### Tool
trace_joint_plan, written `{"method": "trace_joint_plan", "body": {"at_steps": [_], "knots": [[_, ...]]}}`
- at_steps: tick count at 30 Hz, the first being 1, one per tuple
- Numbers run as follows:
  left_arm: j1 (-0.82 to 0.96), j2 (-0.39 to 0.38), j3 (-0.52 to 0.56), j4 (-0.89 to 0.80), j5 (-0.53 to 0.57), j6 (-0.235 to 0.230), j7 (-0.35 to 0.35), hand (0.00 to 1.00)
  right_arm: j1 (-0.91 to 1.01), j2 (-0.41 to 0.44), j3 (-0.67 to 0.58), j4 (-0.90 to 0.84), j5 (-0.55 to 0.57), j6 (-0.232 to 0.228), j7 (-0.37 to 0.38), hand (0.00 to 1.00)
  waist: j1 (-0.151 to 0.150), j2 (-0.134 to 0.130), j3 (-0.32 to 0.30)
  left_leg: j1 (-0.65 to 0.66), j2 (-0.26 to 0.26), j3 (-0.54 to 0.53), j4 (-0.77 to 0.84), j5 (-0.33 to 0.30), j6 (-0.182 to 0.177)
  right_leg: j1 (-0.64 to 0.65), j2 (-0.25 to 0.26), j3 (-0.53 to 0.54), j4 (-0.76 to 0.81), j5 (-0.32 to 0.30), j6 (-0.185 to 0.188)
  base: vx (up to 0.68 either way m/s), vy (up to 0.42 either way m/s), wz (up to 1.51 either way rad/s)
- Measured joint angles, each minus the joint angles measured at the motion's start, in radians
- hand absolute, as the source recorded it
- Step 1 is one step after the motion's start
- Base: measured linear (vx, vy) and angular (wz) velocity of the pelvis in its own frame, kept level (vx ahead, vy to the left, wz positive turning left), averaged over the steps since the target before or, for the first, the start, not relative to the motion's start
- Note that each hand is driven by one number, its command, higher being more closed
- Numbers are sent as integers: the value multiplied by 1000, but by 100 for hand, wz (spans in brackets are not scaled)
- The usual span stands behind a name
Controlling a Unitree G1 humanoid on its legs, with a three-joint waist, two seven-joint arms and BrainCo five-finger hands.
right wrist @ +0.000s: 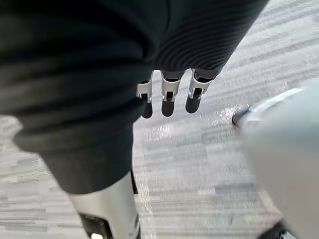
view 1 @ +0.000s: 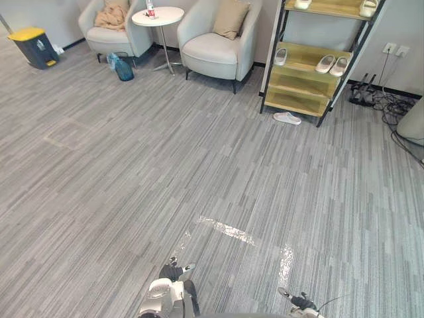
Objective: Pick up cushions and gather them together orderly.
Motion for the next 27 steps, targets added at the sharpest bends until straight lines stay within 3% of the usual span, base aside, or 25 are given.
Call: {"method": "trace_joint_plan", "body": {"at_steps": [2, 4, 6, 7, 8, 9, 11, 12, 15, 16, 17, 18, 20, 22, 23, 27], "knots": [[1, 14, -23, 15, -1, 1, 2, 0, -4, -4, 0, -4, 0, -3, 5, 0, -3, 9, 4, 77, -3, 20, -36, -15, 8, -86, -11, -6, 180, -20, 23, 277, 172, -22], [5, 21, -24, 16, 0, 1, 4, 0, -11, -9, 1, -3, -1, -3, 5, 0, -5, 25, 11, 161, 1, 34, -96, -14, 8, -134, 17, -97, 186, -101, 3, 268, 67, -18], [10, 28, -34, 30, -1, 0, 5, 0, -19, -11, 0, 10, -1, -4, 5, 0, -11, 26, 11, 179, 14, 32, -96, -14, 7, -151, 71, -170, 26, -118, -16, 227, -49, 1], [8, 33, -39, 34, -1, 0, 5, 0, -24, -13, 0, 23, -1, -5, 5, 0, -11, 20, 8, 182, 9, 28, -96, -14, 7, -154, 96, -201, -98, -70, -47, 188, -100, 0], [5, 46, -51, 39, 0, 0, 5, 0, -31, -23, -1, 45, -1, -6, 6, 0, -11, -1, 1, 187, -16, 19, -103, -15, 3, -154, 107, -225, -202, -26, -101, 224, -111, -15], [3, 29, -52, 49, 0, -1, 4, 0, -35, -49, -7, 65, -2, -8, 5, 0, -14, 40, -3, 191, -4, -4, -120, -12, -5, -131, 132, -220, -235, -17, -105, 179, -83, -17], [8, 3, -50, 65, 1, 0, 3, 0, -35, -67, -36, 82, -1, -9, 4, 0, -19, 78, -9, 203, 11, -23, -135, -6, -14, -99, 160, -225, -301, -3, -103, 182, -79, -7], [8, 0, -49, 66, 1, 0, 3, 0, -33, -69, -46, 84, 0, -8, 4, 0, -19, 85, -7, 213, 17, -22, -134, -3, -19, -82, 167, -226, -318, 1, -105, 162, -88, -7], [6, 6, -28, 64, 2, -3, 0, 0, -23, -58, -59, 86, 2, -10, 5, 0, -18, 62, 6, 185, 49, -25, 33, -13, -49, 4, 184, -225, -387, 3, -109, 80, -118, -6], [3, 6, -12, 46, 7, -2, -1, 0, -21, -55, -48, 83, 3, -11, 6, 0, -16, 51, 10, 129, 74, -36, 176, -20, -59, 19, 187, -219, -404, 4, -111, 22, -112, -20], [3, 4, 1, 28, 8, -2, -2, 0, -18, -56, -20, 76, 3, -11, 6, 0, -3, 48, 13, 58, 96, -67, 315, -40, -58, 29, 196, -198, -416, 2, -118, 26, -77, -38], [3, -2, 13, 19, 8, -3, -2, 0, -18, -57, -6, 74, 3, -11, 6, 0, 6, 53, 14, 38, 93, -105, 349, -67, -57, 30, 203, -181, -417, 0, -121, 46, 5, -63], [6, -8, 29, 6, 6, -3, -2, 0, -23, -61, 3, 72, 3, -11, 4, 0, 10, 58, 14, 8, 55, -224, 267, -121, -57, 29, 216, -121, -415, -7, -122, 58, 90, -81], [5, -11, 31, 4, 0, -2, 0, 0, -19, -60, 25, 66, 4, -12, 4, 0, 12, 67, 11, 17, 21, -326, 134, -105, -54, 24, 228, -76, -403, -22, -97, 75, 167, -92], [14, -25, 40, -1, -1, -3, 0, 0, -5, -70, 30, 47, 6, -13, 4, 0, 15, 93, -3, 10, 28, -374, 87, -71, -77, 14, 259, -42, -389, -29, -84, 119, 223, -92], [24, -17, 60, -1, -1, 1, 2, 0, 19, -47, 48, 32, -1, -9, 4, 0, 13, 44, -34, 57, -18, -320, 23, -67, -45, 16, 210, 7, -390, -25, -54, 154, 162, -36]]}}
